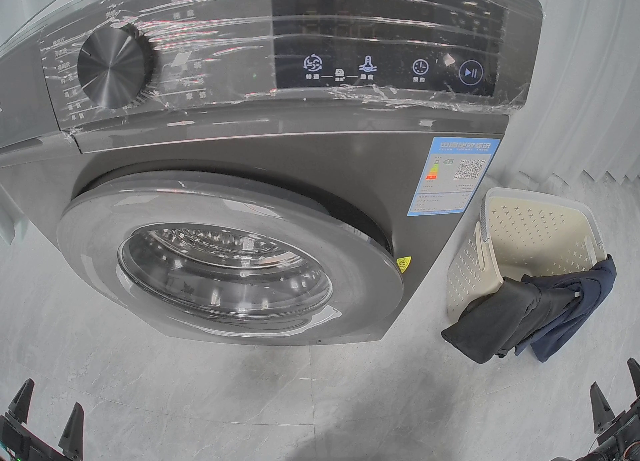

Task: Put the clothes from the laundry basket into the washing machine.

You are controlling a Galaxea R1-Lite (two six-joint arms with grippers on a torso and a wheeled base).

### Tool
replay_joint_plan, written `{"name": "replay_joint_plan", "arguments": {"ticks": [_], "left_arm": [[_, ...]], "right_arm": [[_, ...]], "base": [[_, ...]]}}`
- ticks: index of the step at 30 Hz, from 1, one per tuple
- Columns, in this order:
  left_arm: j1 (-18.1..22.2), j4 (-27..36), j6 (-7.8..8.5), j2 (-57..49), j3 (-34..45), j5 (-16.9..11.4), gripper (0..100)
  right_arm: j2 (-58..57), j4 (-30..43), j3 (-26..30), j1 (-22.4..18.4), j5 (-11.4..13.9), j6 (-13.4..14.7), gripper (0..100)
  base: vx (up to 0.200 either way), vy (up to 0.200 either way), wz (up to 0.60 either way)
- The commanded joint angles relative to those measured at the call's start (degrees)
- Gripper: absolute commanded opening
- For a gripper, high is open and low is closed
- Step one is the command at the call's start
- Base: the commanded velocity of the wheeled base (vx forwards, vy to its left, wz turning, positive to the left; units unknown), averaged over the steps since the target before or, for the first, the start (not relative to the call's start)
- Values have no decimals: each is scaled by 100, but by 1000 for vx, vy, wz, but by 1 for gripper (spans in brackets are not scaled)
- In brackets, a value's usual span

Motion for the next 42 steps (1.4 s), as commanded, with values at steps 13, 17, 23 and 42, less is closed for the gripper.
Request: {"name": "replay_joint_plan", "arguments": {"ticks": [13, 17, 23, 42], "left_arm": [[4, -1, -2, -77, 101, 4, 100], [4, -1, 7, -77, 101, -5, 100], [4, -1, -2, -68, 101, -5, 100], [4, -1, -2, -77, 101, -5, 100]], "right_arm": [[-104, 4, 101, 1, 4, -7, 100], [-104, -5, 101, 1, 4, 2, 100], [-104, 4, 101, 1, 4, 2, 100], [-104, 4, 101, 1, -5, 2, 100]], "base": [[0, 31, 0], [0, 0, 300], [0, 200, 0], [0, 0, 95]]}}
